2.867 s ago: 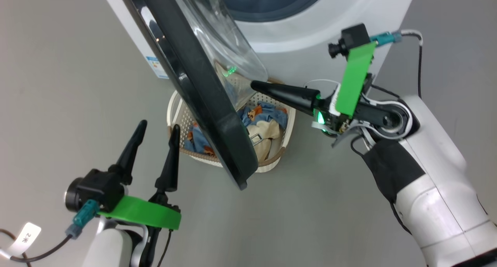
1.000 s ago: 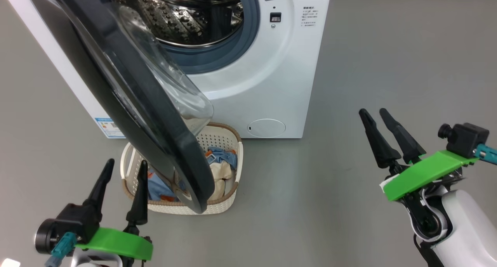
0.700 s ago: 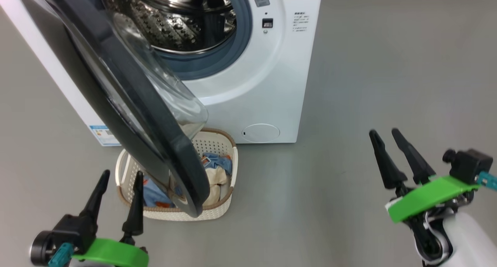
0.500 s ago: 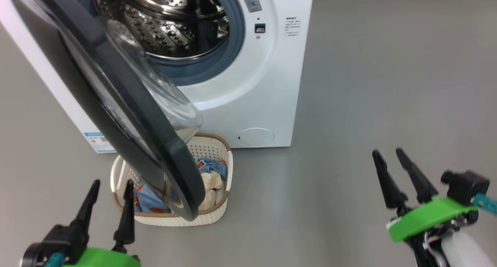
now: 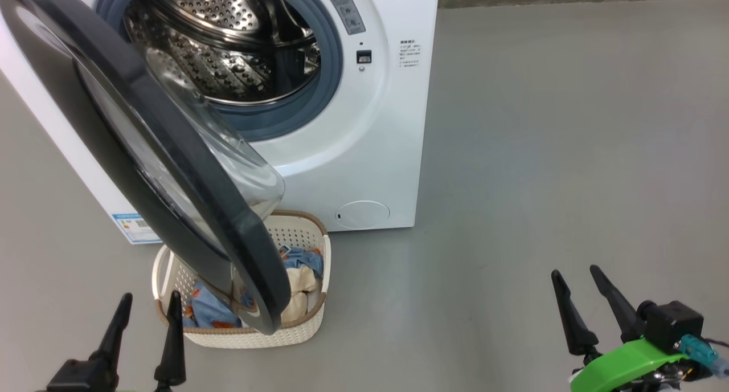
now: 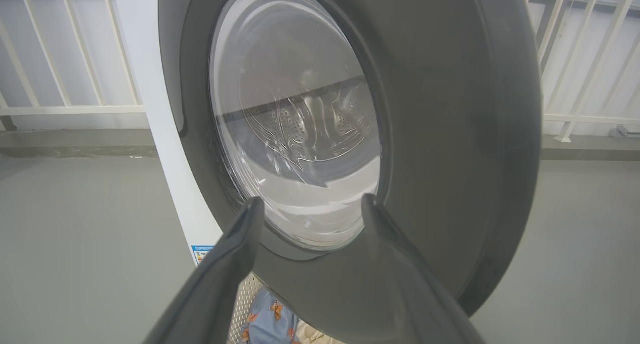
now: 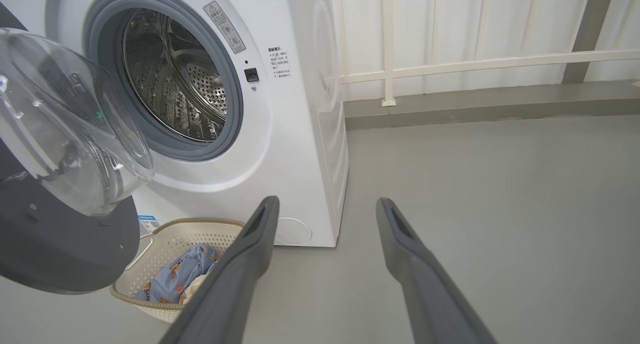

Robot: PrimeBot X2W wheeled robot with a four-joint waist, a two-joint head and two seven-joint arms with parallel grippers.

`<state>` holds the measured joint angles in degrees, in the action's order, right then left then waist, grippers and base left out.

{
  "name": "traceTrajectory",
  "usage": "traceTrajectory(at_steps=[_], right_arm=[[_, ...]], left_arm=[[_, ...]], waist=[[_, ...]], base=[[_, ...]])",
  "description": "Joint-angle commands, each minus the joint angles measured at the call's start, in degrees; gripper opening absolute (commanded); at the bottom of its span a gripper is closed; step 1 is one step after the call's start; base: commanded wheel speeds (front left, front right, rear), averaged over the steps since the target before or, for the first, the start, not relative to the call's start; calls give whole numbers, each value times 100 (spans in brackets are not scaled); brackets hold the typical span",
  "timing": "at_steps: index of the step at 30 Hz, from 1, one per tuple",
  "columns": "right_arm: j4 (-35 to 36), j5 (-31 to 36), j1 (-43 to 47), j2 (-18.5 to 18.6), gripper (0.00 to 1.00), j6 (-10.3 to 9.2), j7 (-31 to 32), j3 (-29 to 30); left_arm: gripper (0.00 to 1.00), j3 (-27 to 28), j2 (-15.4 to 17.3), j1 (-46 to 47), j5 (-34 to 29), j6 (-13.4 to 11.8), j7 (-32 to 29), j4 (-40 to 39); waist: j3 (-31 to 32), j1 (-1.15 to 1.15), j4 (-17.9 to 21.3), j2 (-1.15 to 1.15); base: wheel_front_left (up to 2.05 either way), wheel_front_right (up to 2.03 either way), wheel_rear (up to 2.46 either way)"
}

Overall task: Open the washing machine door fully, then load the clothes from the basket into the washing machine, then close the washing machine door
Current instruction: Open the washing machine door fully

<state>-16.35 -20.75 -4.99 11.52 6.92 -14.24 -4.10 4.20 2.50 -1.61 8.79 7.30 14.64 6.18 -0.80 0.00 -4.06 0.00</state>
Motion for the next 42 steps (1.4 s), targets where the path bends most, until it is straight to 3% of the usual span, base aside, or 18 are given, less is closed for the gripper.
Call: traceTrajectory(at_steps=[1, 17, 42], right_arm=[[190, 180, 56, -46, 100, 57, -71, -32], [538, 918, 561, -428, 100, 57, -75, 594], [416, 1076, 467, -535, 100, 57, -75, 634]], left_arm=[[100, 223, 48, 54, -17, -36, 36, -186], [100, 104, 39, -177, 59, -130, 36, -174], [100, 8, 38, -163, 211, -177, 36, -101]], waist=[[37, 0, 20, 0], [181, 0, 42, 0], [153, 0, 27, 0]], base=[[0, 0, 0], [0, 0, 0], [0, 0, 0]])
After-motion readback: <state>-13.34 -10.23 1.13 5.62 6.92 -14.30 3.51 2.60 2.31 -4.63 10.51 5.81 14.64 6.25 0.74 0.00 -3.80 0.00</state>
